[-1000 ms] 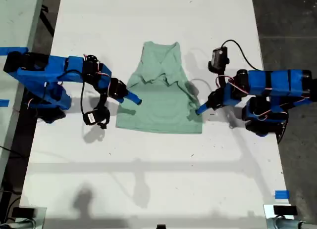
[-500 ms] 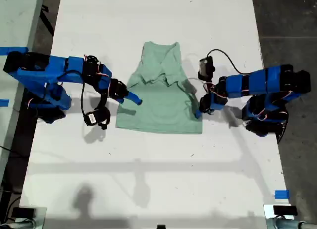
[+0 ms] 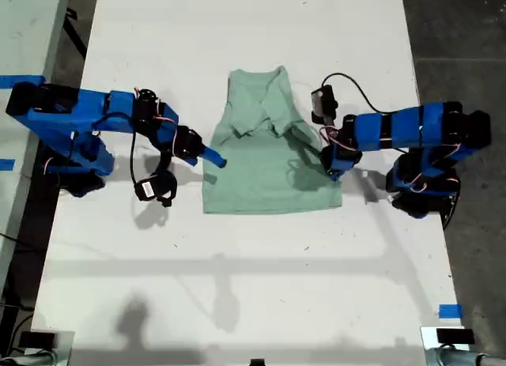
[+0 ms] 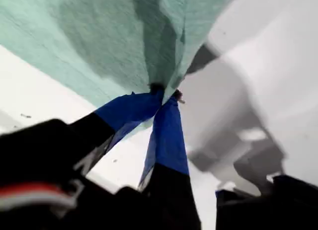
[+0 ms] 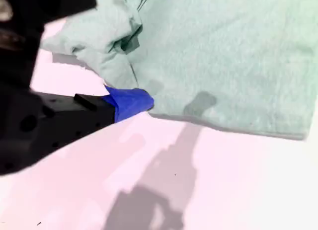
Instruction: Fold tshirt
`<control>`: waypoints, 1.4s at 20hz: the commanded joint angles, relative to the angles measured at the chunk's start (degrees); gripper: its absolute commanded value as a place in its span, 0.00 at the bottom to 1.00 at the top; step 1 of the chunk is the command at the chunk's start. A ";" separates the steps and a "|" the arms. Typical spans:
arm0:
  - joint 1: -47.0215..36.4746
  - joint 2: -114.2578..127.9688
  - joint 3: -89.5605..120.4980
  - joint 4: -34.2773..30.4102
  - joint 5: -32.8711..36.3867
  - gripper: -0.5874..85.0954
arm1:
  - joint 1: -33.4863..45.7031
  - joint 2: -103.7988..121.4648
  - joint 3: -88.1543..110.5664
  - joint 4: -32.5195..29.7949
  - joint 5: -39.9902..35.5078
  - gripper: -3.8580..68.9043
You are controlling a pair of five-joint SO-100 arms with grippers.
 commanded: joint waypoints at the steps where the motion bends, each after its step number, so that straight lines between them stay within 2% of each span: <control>1: 1.67 0.79 -0.70 0.70 -1.05 0.38 | -3.08 5.10 -9.58 9.23 -0.18 0.02; 8: 2.02 1.23 -1.14 0.97 -2.37 0.38 | -10.02 -28.04 -46.49 5.89 8.96 0.02; 9: 2.11 1.41 -1.14 0.97 -2.55 0.38 | -10.55 -32.17 -50.19 4.75 11.07 0.10; 10: 2.20 1.49 -1.23 1.05 -2.81 0.38 | -11.60 -36.56 -54.40 4.04 11.87 0.32; 12: 2.37 1.58 -1.23 1.23 -3.34 0.38 | -12.74 -44.65 -64.16 6.94 12.83 0.51; 13: 2.55 1.58 -1.23 1.41 -3.69 0.39 | -13.54 -46.32 -67.41 8.61 11.43 0.56; 14: 2.64 1.58 -1.23 1.67 -3.96 0.39 | -13.54 -46.58 -68.38 10.99 11.60 0.54; 17: 3.16 2.72 -2.02 3.96 -5.71 0.39 | -12.74 -41.13 -72.77 25.49 10.28 0.49; 20: 5.27 7.21 -6.06 9.93 -7.91 0.38 | -11.60 -26.37 -64.78 26.54 6.77 0.48; 22: 6.06 7.91 -4.83 10.20 -9.40 0.38 | -9.76 -18.02 -57.30 26.46 6.59 0.47; 28: 2.29 -7.47 -4.66 1.32 -7.12 0.38 | -8.09 -12.30 -47.37 25.66 6.50 0.45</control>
